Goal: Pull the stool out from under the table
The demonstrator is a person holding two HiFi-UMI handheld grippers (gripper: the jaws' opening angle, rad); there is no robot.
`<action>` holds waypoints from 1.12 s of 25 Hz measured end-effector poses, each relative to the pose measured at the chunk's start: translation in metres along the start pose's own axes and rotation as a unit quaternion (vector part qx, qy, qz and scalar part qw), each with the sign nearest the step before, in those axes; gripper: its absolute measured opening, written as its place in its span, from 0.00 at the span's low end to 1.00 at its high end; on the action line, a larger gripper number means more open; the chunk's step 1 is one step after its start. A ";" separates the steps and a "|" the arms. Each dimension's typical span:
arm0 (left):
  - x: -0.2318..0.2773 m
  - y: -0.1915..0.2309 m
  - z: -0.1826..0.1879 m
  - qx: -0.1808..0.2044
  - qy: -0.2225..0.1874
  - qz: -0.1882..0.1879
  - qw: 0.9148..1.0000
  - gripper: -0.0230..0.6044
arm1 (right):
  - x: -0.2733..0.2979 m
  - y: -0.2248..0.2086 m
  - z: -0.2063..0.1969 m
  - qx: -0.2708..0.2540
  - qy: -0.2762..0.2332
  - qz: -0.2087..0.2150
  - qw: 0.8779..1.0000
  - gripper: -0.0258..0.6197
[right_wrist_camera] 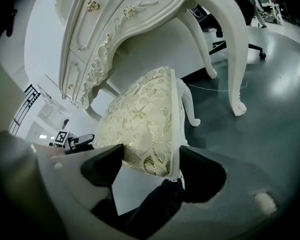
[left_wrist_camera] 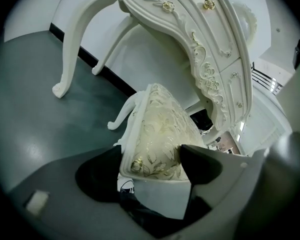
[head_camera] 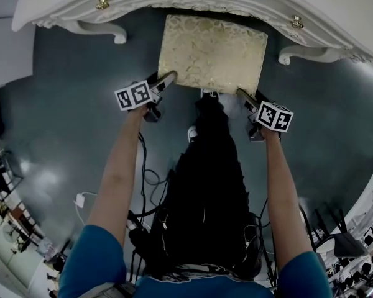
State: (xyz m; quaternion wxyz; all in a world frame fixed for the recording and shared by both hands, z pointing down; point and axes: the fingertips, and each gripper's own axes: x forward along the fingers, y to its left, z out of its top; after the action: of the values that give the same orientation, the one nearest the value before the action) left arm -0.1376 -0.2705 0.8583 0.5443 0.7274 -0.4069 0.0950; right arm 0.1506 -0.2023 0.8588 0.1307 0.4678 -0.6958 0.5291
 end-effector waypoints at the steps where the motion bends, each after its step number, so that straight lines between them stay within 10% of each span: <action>1: -0.003 0.000 -0.007 -0.004 0.003 0.001 1.000 0.66 | -0.003 -0.001 -0.006 0.001 0.005 -0.002 1.000 0.60; 19: -0.055 0.000 -0.111 -0.069 0.034 0.038 0.996 0.68 | -0.049 -0.008 -0.084 0.022 0.049 -0.055 0.997 0.59; 28: -0.078 -0.022 -0.085 0.042 0.058 0.064 0.995 0.64 | -0.070 0.016 -0.069 0.014 0.030 -0.059 0.998 0.59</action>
State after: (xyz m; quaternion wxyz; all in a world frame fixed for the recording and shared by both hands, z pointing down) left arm -0.1472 -0.1574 0.8307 0.5288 0.7154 -0.4158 0.1890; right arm 0.1531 -0.1073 0.8301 0.1762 0.4938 -0.6555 0.5435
